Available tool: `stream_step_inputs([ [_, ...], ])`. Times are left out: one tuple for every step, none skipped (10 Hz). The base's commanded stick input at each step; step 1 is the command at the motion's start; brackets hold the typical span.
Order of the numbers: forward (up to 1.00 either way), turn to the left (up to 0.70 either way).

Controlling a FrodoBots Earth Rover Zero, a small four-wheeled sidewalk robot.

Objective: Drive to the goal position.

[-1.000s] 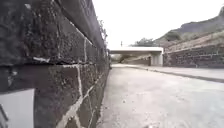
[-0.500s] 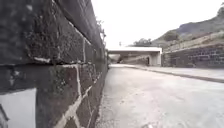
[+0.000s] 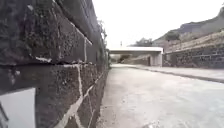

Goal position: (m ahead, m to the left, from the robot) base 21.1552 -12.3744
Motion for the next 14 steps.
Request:
stream_step_inputs([
  [0.70,0.00],
  [0.70,0.00],
  [0.70,0.00],
  [0.70,0.00],
  [0.70,0.00],
  [0.70,0.00],
  [0.70,0.00],
  [0.70,0.00],
  [0.70,-0.27],
  [0.70,-0.27],
  [0.70,-0.27],
  [0.70,-0.27],
  [0.70,-0.27],
  [0.70,-0.27],
])
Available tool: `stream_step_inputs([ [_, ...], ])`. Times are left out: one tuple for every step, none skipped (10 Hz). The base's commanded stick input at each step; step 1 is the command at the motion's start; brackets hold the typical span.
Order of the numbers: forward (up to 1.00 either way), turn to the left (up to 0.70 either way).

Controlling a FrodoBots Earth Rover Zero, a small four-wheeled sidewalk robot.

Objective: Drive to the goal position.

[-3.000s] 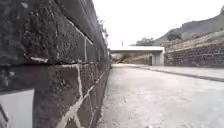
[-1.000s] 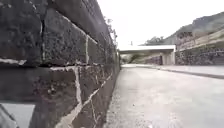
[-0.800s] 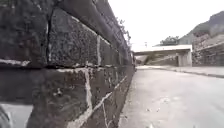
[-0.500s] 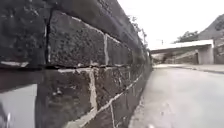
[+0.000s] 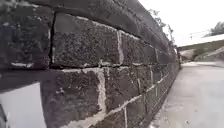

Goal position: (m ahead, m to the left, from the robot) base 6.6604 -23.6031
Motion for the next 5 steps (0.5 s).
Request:
stream_step_inputs([
  [0.70,-0.27],
  [0.70,-0.27],
  [0.70,-0.27],
  [0.00,-0.35],
  [0.00,-0.19],
])
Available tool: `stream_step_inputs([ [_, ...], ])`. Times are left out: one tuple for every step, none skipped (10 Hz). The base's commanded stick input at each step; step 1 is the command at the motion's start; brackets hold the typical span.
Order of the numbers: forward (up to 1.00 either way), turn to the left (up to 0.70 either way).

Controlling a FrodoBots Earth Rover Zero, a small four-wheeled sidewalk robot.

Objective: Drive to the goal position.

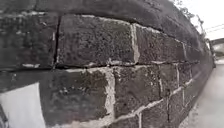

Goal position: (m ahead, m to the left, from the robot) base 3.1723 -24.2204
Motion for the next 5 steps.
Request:
stream_step_inputs([
  [0.00,-0.03],
  [0.00,-0.45],
  [0.00,-0.45],
  [0.00,-0.45],
  [0.00,-0.45],
])
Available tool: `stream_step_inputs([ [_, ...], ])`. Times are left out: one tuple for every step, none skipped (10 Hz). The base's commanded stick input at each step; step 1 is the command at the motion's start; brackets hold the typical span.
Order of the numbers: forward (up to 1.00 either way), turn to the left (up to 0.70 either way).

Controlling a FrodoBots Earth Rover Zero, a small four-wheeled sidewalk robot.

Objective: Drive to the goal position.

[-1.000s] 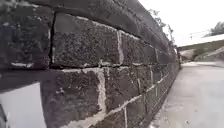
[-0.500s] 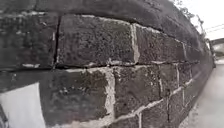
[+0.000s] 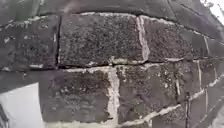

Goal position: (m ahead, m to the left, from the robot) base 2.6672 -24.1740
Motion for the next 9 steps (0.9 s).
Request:
stream_step_inputs([
  [0.00,-0.45],
  [0.00,-0.45],
  [0.00,-0.45],
  [0.00,-0.45],
  [0.00,-0.45],
  [0.00,-0.45],
  [0.00,-0.45],
  [0.00,-0.45],
  [0.00,-0.45],
])
